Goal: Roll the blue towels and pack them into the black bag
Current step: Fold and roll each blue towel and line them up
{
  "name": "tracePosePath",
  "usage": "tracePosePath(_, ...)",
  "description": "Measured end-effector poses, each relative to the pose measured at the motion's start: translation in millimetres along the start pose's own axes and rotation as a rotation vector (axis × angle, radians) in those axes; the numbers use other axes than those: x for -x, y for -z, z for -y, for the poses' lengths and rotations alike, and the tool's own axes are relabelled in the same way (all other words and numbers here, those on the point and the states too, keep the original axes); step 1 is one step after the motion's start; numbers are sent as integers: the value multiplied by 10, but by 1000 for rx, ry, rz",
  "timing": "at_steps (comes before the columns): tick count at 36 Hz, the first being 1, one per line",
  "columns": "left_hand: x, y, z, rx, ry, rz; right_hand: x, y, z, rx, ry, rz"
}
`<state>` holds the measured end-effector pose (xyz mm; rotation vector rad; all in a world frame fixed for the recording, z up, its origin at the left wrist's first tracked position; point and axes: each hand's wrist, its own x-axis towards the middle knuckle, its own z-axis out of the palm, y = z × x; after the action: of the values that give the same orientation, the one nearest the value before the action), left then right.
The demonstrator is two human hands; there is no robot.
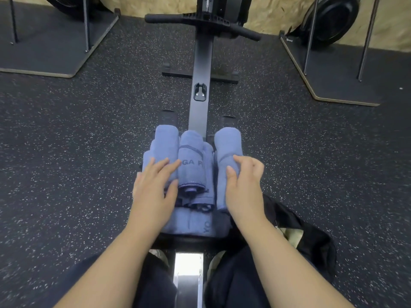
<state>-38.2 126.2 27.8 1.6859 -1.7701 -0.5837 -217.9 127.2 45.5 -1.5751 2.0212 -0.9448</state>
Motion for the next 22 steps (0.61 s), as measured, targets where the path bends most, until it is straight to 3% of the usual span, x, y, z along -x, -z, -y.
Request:
tracePosePath(3, -79, -25, -15, -110, 81, 107, -101, -96, -28, 47, -40, -15)
tracePosePath(11, -127, -185, -19, -347, 53, 359, -275, -340, 39, 199, -58, -46)
tracePosePath(22, -138, -181, -4, -291, 60, 373, -293, -458, 112, 172, -60, 32)
